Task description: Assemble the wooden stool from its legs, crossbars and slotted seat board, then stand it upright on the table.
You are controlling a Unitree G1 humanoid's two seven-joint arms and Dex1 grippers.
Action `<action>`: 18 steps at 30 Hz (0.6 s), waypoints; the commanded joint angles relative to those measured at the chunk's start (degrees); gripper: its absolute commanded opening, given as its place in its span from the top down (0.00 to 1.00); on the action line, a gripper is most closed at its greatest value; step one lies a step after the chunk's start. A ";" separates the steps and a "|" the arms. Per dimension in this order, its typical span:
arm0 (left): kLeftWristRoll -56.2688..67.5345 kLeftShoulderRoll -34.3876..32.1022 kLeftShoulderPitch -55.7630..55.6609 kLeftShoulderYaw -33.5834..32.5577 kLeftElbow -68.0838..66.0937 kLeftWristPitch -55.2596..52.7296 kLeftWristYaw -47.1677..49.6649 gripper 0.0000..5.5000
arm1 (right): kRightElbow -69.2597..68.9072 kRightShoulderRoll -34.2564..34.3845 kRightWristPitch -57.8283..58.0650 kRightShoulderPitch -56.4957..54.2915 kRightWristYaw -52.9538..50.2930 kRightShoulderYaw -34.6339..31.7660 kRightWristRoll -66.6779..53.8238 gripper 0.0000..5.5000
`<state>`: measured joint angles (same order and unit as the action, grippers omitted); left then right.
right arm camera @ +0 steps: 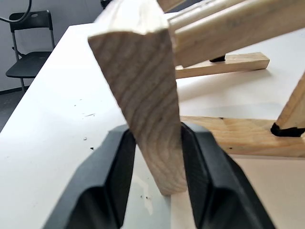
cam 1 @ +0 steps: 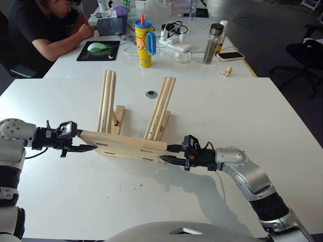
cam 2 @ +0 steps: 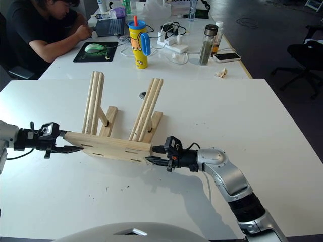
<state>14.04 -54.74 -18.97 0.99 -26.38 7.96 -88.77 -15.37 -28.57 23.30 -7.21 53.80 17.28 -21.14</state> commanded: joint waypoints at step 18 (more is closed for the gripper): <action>39.07 -13.90 -28.03 3.71 10.72 -80.35 -3.72 0.71 | 25.10 -16.19 68.84 -48.15 14.96 -13.19 -43.92 0.75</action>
<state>46.36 -65.80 -30.41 0.05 -12.35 -60.41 -92.17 -1.35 -41.83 79.78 -38.53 63.49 -1.39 -59.31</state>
